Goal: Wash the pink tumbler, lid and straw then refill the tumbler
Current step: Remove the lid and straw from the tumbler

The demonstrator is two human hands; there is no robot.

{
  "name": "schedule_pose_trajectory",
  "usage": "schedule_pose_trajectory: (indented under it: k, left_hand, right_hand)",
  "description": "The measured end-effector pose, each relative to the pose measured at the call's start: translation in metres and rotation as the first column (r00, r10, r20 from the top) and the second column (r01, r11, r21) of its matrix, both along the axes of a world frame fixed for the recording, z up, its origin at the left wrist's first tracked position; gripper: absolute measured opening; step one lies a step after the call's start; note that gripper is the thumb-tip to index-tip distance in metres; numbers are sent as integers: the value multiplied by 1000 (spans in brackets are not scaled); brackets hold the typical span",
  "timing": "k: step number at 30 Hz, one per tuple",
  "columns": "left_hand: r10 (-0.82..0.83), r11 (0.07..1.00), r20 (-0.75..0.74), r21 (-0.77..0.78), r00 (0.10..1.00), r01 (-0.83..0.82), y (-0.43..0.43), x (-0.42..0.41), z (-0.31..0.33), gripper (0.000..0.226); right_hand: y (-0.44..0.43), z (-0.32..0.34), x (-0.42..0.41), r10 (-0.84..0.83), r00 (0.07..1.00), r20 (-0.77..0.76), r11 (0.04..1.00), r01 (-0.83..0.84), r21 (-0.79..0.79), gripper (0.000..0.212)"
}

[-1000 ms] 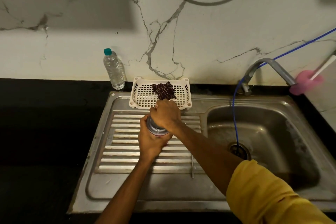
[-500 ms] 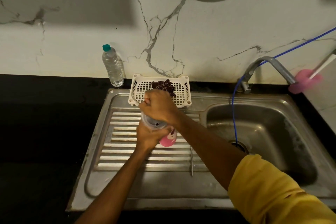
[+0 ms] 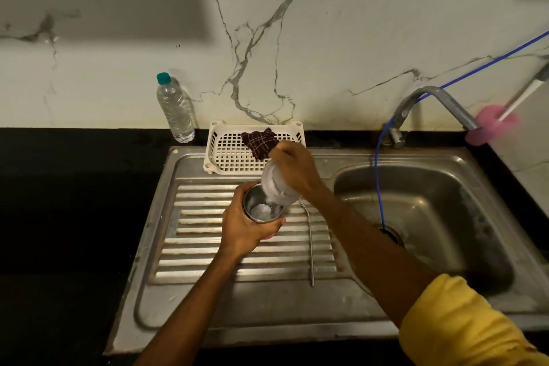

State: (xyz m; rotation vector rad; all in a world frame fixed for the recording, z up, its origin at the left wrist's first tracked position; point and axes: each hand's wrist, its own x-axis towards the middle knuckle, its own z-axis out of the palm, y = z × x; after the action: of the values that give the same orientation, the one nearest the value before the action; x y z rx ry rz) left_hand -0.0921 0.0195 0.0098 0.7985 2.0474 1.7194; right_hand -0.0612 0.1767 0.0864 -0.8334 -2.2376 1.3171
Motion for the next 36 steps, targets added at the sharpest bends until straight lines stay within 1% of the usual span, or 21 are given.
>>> schedule_pose_trajectory:
  k: [2, 3, 5, 7, 9, 10, 12, 14, 17, 19, 23, 26, 27, 29, 30, 31, 32, 33, 34, 36]
  left_hand:
    - [7, 1000, -10, -2, 1000, -8, -2, 0, 0, 82]
    - [8, 1000, -19, -10, 1000, -8, -3, -1, 0, 83]
    - [4, 1000, -18, -9, 1000, -5, -6, -3, -1, 83]
    - [-2, 1000, -11, 4, 1000, 2, -11, -8, 0, 84]
    - [-2, 1000, -25, -5, 1000, 2, -19, -12, 3, 86]
    - [-3, 1000, -28, -15, 1000, 2, -22, -13, 5, 87]
    - [-3, 1000, -30, -29, 1000, 2, -30, -18, 7, 90]
    - [-2, 999, -33, -38, 999, 1, -38, -23, 7, 92]
    - [-3, 999, -42, -40, 999, 2, -50, -29, 6, 89]
    - [-8, 999, -39, -33, 999, 6, -55, -30, 5, 88]
    - [-28, 999, -21, -23, 999, 28, -59, -30, 6, 92]
    - [-24, 1000, -9, -9, 1000, 24, -62, -30, 2, 95]
    - [-23, 1000, -8, -4, 1000, 23, -63, -29, 2, 96]
    - [-24, 1000, 5, 14, 1000, 24, -65, -27, 2, 97]
    - [-25, 1000, 18, 19, 1000, 25, -67, -26, 2, 96]
    - [-25, 1000, 34, 17, 999, 24, -68, -26, 2, 93]
    - [-19, 1000, 49, 14, 999, 18, -70, -25, 2, 91]
    - [-11, 1000, 57, 9, 998, 10, -71, -25, 2, 89]
    - [-4, 1000, 58, 4, 998, 4, -73, -26, 1, 89]
    - [4, 1000, 47, -6, 999, -4, -76, -27, -1, 90]
  right_hand:
    - [12, -1, 10, -87, 996, -37, 990, 82, -117, 27]
    - [18, -2, 15, -118, 992, -43, 983, 111, -145, 27]
    - [27, -10, 24, -137, 991, -5, 981, 135, -142, 31]
    - [34, -24, 31, -110, 987, 113, 988, 121, -100, 31]
    - [34, -41, 37, -67, 963, 262, 997, 75, -20, 27]
    - [32, -50, 40, -45, 949, 313, 999, 40, 21, 25]
    - [23, -66, 44, 4, 928, 373, 995, -40, 89, 24]
    - [11, -81, 45, 47, 916, 398, 978, -123, 169, 27]
    - [-7, -104, 41, 89, 933, 349, 947, -188, 261, 35]
    - [-18, -114, 37, 86, 927, 364, 930, -206, 305, 35]
    - [-28, -124, 32, -15, 924, 382, 915, -141, 379, 32]
    - [-30, -127, 28, -47, 918, 393, 879, -149, 454, 32]
    - [-30, -126, 27, -57, 924, 377, 869, -140, 474, 32]
    - [-31, -120, 27, -56, 957, 284, 881, -87, 466, 27]
    - [-33, -116, 27, -20, 976, 215, 902, -75, 425, 19]
    - [-35, -111, 27, 49, 989, 141, 934, -95, 344, 12]
    - [-38, -105, 27, 127, 989, 76, 958, -142, 248, 22]
    - [-41, -100, 27, 213, 977, 21, 963, -214, 161, 39]
    - [-45, -94, 27, 305, 952, -15, 949, -302, 94, 56]
    - [-56, -89, 27, 446, 895, -5, 895, -445, 22, 84]
